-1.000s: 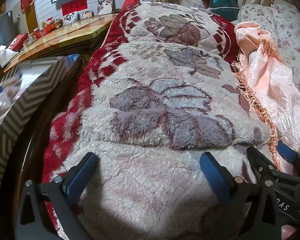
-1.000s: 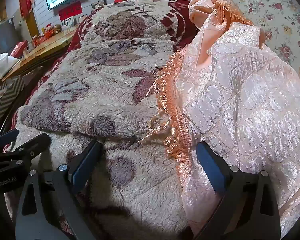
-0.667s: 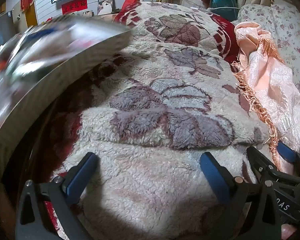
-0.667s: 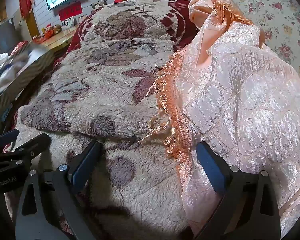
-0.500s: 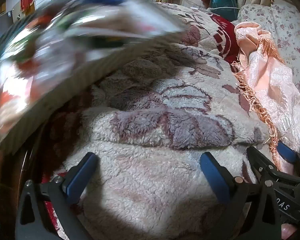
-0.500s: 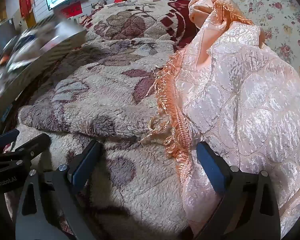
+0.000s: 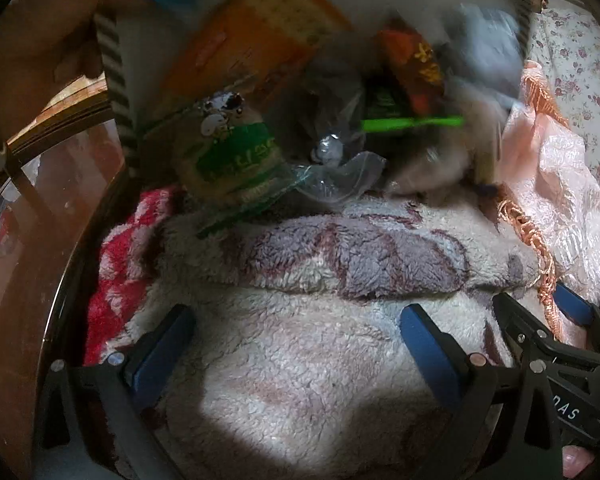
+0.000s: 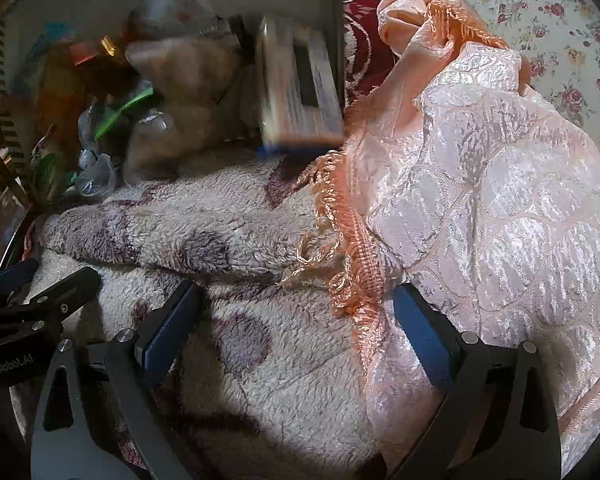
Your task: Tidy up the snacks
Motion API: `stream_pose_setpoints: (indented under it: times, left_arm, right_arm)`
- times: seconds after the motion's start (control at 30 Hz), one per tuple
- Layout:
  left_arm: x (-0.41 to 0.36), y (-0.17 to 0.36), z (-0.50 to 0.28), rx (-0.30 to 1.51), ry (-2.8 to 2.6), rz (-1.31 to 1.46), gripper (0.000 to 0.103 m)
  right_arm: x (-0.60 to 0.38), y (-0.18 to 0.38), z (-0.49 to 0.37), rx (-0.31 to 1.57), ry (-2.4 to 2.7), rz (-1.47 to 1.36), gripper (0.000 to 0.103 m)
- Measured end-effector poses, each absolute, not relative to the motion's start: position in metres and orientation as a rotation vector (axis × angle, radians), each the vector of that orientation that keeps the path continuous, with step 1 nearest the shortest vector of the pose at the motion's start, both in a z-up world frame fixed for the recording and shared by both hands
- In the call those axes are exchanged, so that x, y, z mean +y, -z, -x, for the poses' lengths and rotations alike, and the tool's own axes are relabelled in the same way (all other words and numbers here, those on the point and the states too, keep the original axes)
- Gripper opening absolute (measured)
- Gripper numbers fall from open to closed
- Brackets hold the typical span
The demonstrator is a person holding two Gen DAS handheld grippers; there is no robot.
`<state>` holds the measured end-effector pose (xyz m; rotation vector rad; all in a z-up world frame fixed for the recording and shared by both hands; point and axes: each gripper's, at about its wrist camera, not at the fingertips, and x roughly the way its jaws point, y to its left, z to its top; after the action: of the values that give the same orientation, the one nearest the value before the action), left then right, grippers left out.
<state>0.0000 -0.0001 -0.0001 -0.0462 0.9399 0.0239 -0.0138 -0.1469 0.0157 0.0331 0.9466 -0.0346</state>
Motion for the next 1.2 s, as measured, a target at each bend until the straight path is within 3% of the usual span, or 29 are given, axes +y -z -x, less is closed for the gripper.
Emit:
stream_pose_setpoints:
  times: [1.2]
  left_arm:
    - [-0.0019, -0.0032, 0.0031, 0.941, -0.024, 0.047, 0.103]
  right_arm:
    - [-0.1452, -0.0153, 0.011, 0.948, 0.034, -0.034, 0.098]
